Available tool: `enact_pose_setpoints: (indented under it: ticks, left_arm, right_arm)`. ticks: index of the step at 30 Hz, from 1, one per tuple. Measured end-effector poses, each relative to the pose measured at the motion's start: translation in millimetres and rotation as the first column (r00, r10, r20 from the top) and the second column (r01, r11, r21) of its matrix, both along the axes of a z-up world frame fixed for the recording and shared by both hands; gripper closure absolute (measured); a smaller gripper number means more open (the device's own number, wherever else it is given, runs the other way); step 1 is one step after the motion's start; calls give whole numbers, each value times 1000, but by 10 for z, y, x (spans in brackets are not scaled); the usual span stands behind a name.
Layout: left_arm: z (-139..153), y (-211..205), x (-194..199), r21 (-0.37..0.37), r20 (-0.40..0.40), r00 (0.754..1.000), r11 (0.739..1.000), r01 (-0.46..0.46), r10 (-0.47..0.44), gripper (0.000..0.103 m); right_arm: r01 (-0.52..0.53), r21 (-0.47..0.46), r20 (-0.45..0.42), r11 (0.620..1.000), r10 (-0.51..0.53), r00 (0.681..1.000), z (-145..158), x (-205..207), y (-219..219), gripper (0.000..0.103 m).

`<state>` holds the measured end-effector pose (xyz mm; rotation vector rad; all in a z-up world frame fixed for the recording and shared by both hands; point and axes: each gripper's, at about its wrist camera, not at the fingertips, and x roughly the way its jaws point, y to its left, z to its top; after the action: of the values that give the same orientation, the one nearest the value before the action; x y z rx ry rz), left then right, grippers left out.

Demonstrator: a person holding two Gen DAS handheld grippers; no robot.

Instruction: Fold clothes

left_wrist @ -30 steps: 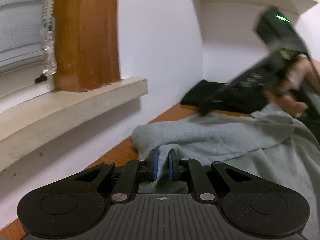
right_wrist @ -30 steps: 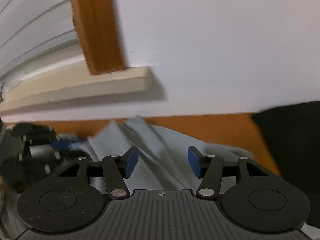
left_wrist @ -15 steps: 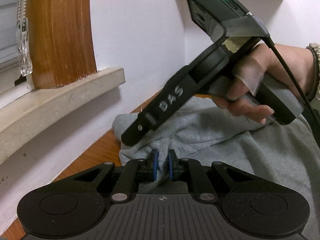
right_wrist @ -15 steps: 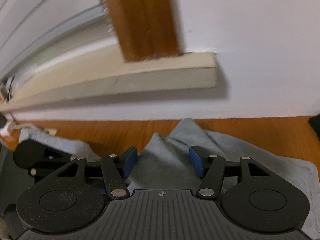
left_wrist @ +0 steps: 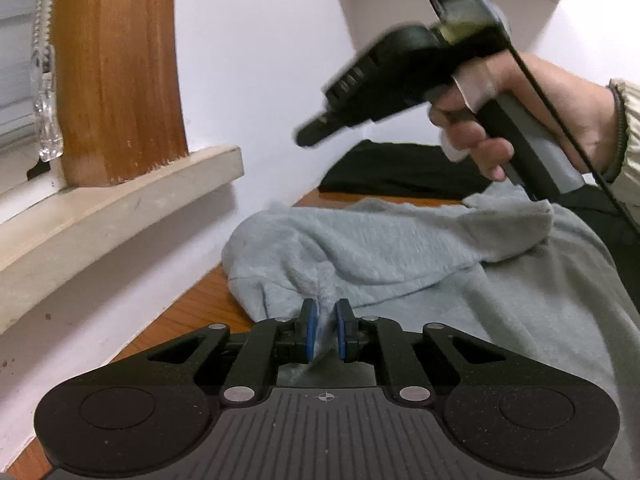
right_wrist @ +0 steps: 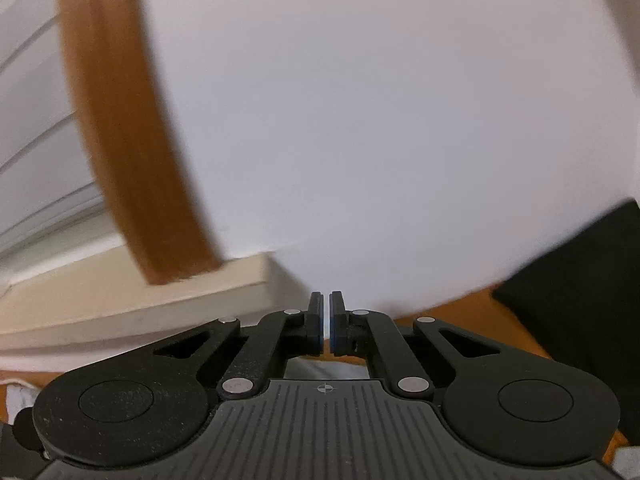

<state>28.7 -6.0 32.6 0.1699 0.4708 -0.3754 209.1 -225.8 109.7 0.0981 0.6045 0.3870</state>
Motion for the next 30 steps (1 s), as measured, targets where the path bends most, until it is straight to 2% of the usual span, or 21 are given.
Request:
enact_pose_setpoints:
  ticks: [1, 4, 5, 6, 8, 10, 13, 15, 17, 18, 19, 20, 22, 25, 28, 30]
  left_arm:
    - [8, 5, -6, -4, 3, 1000, 1000, -7, 7, 91]
    - [36, 31, -12, -13, 13, 999, 999, -40, 40, 91]
    - [41, 44, -10, -14, 17, 999, 999, -51, 52, 86]
    - [36, 55, -13, -16, 22, 998, 999, -51, 51, 81]
    - [37, 41, -43, -9, 42, 998, 999, -45, 46, 49]
    - [32, 9, -64, 5, 60, 998, 999, -37, 36, 42]
    - [11, -27, -34, 24, 55, 998, 999, -44, 42, 45]
    - [-1, -23, -13, 23, 47, 998, 999, -49, 48, 55]
    - [0, 18, 9, 8, 39, 996, 997, -79, 78, 77]
    - [3, 48, 20, -2, 34, 994, 995, -100, 100, 84]
    - [6, 78, 30, -11, 29, 992, 993, -122, 122, 94]
    - [15, 123, 41, -21, 22, 988, 988, -150, 151, 94]
    - [56, 289, 58, -48, -1, 973, 971, -232, 233, 94]
    - [75, 519, 75, -86, -53, 959, 955, -283, 280, 94]
    - [13, 539, 113, -56, -105, 958, 961, -272, 265, 93]
    - [7, 528, 115, -47, -110, 960, 963, -265, 259, 91]
  right_arm:
    - [23, 8, 3, 1000, -23, 1000, 16, 4, -56, 96]
    - [-79, 32, -65, 996, 81, 995, -73, 54, -99, 82]
    - [-108, 32, -69, 994, 110, 992, -95, 34, -88, 66]
    - [-133, 27, -66, 991, 134, 989, -113, 1, -71, 57]
    - [-167, 19, -67, 986, 168, 984, -149, -25, -45, 56]
    - [-190, 11, -101, 982, 190, 977, -216, -46, -49, 54]
    - [-216, -10, -154, 976, 212, 965, -322, -80, -55, 51]
    - [-218, -29, -175, 976, 210, 962, -382, -105, -79, 51]
    - [-219, -24, -177, 976, 211, 961, -411, -146, -142, 52]
    - [-218, -26, -166, 975, 211, 963, -422, -139, -123, 62]
    - [-218, -31, -152, 975, 211, 966, -435, -121, -90, 78]
    - [-221, -38, -134, 974, 214, 967, -413, -125, -83, 100]
    - [-231, -3, -104, 973, 229, 968, -325, -157, -139, 101]
    - [-244, 30, -84, 969, 246, 966, -233, -203, -194, 101]
    - [-318, 26, -174, 948, 318, 932, -304, -228, -125, 100]
    - [-356, -12, -192, 935, 347, 918, -350, -301, -55, 100]
